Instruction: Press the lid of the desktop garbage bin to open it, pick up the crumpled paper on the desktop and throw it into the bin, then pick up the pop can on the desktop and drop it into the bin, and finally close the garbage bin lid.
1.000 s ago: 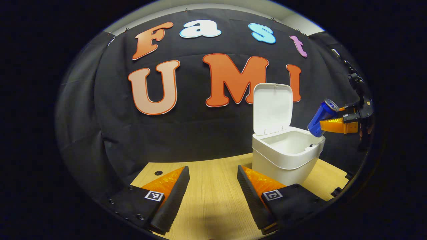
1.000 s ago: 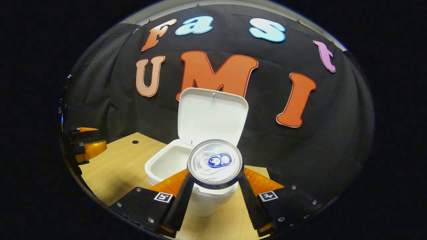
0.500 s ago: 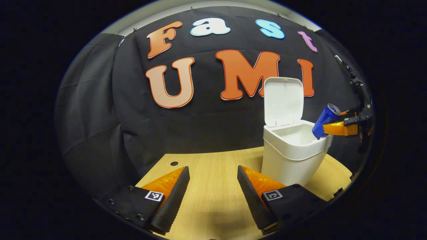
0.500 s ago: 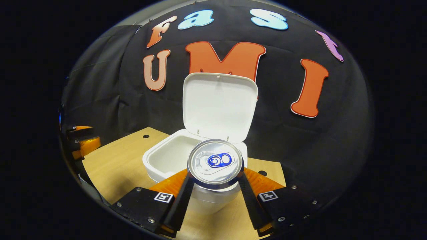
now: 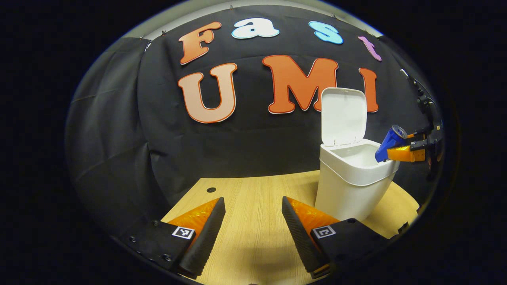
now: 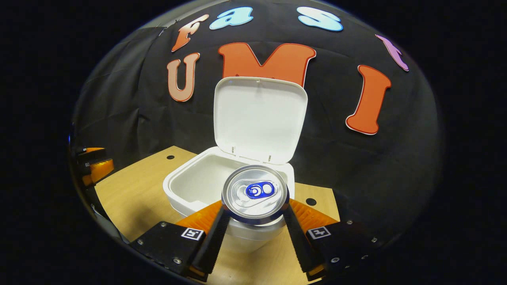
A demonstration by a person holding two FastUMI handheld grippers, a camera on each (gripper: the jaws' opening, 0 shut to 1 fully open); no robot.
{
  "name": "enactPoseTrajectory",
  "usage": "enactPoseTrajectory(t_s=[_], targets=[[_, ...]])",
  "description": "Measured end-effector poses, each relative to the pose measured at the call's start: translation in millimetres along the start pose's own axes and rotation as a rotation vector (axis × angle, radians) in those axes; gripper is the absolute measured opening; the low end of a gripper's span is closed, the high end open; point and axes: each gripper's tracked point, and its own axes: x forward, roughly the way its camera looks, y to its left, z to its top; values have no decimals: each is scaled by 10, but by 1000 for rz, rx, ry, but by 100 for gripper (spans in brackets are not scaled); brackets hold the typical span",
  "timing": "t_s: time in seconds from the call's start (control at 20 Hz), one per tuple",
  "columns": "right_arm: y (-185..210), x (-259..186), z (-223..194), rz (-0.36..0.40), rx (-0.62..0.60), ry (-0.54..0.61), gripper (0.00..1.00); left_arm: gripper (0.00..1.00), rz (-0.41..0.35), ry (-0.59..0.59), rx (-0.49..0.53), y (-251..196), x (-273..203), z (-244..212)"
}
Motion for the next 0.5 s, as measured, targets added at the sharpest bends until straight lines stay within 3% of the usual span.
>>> enactPoseTrajectory(t_s=[0.5], targets=[[-81, 43, 824, -83, -38, -140, 88, 92, -44, -44, -9, 62, 222, 140]])
